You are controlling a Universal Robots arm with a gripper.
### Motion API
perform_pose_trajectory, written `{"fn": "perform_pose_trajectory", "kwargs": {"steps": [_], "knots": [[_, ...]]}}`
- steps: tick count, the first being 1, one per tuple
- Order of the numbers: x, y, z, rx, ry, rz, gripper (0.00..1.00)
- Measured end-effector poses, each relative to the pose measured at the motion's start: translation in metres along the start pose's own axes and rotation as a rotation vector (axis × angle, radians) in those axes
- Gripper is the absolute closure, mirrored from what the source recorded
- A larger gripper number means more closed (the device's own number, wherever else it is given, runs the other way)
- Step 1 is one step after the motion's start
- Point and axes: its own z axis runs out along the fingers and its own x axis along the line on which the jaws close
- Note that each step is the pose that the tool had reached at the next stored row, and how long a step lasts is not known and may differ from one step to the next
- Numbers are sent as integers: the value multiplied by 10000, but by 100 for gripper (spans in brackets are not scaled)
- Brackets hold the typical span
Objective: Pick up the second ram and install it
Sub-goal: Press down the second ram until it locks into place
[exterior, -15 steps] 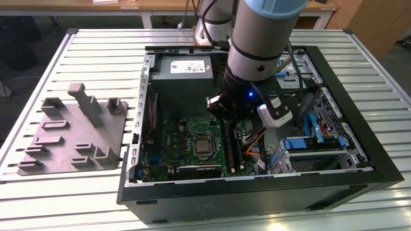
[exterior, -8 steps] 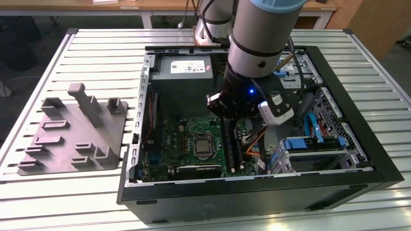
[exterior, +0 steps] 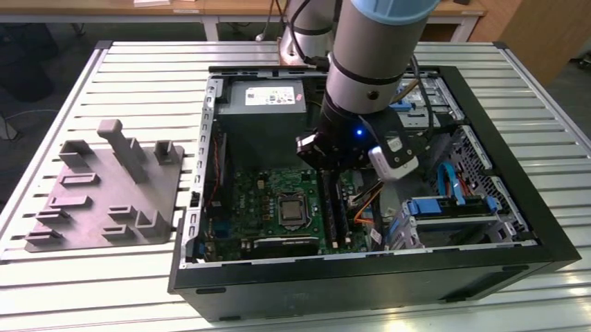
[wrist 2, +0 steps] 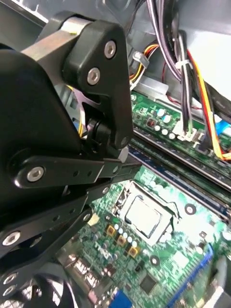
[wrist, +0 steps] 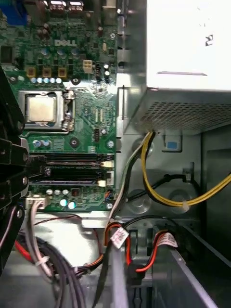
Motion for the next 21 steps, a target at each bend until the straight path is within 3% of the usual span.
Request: {"fn": "perform_pose_trajectory", "kwargs": {"steps": [7, 17, 21], "knots": [[5, 218, 134, -27, 0, -1, 90], [-1, 273, 317, -23, 2, -1, 90], [-2, 273, 346, -23, 2, -1, 90]]}}
